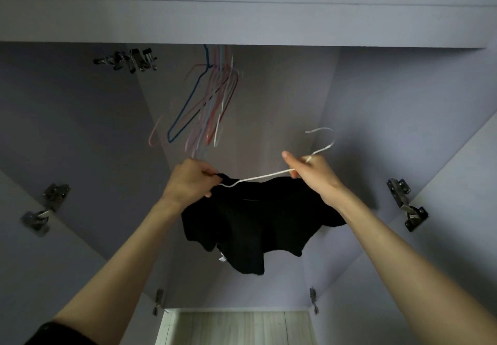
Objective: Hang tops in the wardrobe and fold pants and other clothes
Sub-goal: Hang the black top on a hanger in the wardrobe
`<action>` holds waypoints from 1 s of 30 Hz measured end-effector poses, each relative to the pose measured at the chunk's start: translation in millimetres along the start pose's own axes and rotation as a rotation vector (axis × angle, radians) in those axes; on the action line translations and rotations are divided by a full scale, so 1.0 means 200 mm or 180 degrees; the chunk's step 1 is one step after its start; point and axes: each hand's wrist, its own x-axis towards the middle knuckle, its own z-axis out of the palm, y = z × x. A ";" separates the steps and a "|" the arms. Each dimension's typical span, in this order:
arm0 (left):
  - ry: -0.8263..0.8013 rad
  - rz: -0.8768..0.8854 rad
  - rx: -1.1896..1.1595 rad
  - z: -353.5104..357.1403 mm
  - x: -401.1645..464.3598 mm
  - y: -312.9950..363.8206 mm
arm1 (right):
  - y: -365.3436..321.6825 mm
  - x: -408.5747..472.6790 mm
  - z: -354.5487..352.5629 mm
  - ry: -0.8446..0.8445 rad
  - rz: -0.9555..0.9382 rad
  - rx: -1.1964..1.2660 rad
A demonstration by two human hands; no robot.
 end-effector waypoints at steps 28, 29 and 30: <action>0.0601 0.0846 0.0134 -0.07 0.02 -0.02 | 0.05 0.07 -0.37 0.0147 -0.0836 -0.1025; 0.0631 0.0787 0.0102 -0.08 0.02 -0.03 | 0.06 0.08 -0.40 0.0283 -0.0848 -0.1259; 0.0670 0.0742 0.0073 -0.08 0.03 -0.03 | 0.06 0.08 -0.41 0.0359 -0.0848 -0.1645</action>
